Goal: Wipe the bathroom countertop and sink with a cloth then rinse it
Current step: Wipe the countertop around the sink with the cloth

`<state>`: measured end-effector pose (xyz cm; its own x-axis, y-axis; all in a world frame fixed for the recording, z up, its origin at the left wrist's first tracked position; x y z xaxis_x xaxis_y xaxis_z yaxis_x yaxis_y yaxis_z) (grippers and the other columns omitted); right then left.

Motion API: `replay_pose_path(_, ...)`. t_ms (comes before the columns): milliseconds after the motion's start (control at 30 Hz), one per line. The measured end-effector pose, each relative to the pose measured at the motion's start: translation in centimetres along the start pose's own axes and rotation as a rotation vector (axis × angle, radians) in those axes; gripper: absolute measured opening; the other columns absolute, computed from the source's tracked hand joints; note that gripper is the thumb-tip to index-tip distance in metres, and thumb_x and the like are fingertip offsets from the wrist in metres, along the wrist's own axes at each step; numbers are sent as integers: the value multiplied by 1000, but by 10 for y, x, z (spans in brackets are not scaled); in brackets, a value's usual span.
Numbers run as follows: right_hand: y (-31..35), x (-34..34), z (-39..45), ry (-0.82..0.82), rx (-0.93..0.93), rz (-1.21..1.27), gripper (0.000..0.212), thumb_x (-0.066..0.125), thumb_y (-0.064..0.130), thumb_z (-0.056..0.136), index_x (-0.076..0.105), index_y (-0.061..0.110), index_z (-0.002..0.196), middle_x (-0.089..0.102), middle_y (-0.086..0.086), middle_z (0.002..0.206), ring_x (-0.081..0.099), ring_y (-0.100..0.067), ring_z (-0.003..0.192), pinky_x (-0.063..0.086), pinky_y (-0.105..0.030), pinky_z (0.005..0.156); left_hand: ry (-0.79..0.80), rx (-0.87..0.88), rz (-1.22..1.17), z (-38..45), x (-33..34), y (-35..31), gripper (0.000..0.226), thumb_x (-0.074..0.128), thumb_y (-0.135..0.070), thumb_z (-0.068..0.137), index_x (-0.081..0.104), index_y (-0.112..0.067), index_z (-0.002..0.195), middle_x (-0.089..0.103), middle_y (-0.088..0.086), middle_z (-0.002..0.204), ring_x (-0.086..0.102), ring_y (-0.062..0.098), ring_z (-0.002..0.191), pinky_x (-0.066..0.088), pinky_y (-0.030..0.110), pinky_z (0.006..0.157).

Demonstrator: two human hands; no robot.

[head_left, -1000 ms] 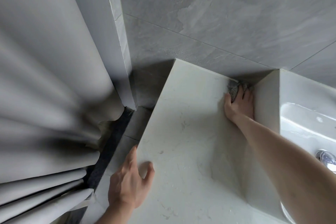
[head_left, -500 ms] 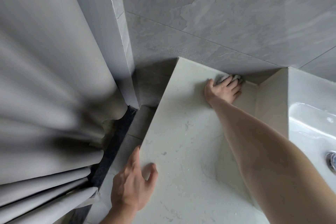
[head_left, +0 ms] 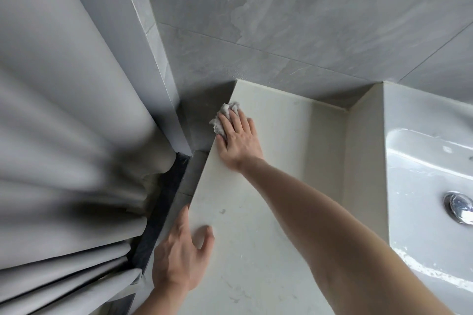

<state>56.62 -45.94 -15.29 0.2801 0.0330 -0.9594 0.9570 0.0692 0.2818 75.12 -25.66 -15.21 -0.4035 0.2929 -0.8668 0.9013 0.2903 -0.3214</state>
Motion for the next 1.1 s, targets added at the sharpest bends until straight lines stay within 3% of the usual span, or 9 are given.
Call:
replay_pose_path(400,22,2,-158,175,-217,99,59,31,42,107,20,30,163,15,6,172,0,-19,160,5,-48,129,-2,31,-30,-2,-6,-4,75,44,-63,92,28,-25,154,54,5,147,61,31,121,48,38,96)
replay_pose_path(567,0,-6,-201,224,-193,142,61,44,20,104,27,34,161,21,10,170,-2,-11,159,6,-38,130,25,29,-33,-3,-5,-1,74,42,-65,92,26,-27,154,55,5,146,62,33,118,49,40,94)
replay_pose_path(700,-51,-32,-213,229,-90,121,90,46,-11,81,33,29,160,15,15,169,3,-8,158,16,-28,127,50,13,-37,-2,-5,0,75,41,-63,93,25,-25,155,51,5,150,62,36,118,49,42,94)
replay_pose_path(800,-108,-48,-214,220,118,114,107,43,-21,65,32,26,161,13,16,170,6,-10,159,24,-18,121,72,11,-41,-2,-4,-1,75,41,-63,94,24,-24,156,48,5,152,62,36,118,49,42,93)
replay_pose_path(900,-125,-52,-216,242,315,155,107,38,-24,64,29,18,162,12,7,171,2,-15,160,1,-3,117,85,2,-53,-3,-5,0,75,43,-62,93,25,-25,156,49,6,151,62,37,117,50,42,92)
replay_pose_path(1000,-107,-54,-237,213,459,193,105,37,-24,65,25,12,162,7,-2,173,-6,-15,159,-5,-13,123,84,8,-69,-4,-6,2,73,43,-63,93,27,-26,154,57,8,143,63,37,116,52,43,90)
replay_pose_path(1100,-83,-54,-274,198,547,157,107,37,-20,66,18,19,164,-2,3,173,-11,-13,159,10,-23,127,92,24,-80,-4,-5,0,74,44,-61,93,28,-23,154,55,9,145,61,36,120,51,43,91)
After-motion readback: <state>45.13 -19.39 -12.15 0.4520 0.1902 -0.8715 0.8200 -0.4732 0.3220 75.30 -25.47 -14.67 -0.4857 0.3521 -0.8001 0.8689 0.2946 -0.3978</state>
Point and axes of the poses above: each hand's wrist, its own z-axis towards the middle knuckle, its own x-axis out of the palm, y = z × x, the point moved 8 cm from there along z, towards the middle knuckle
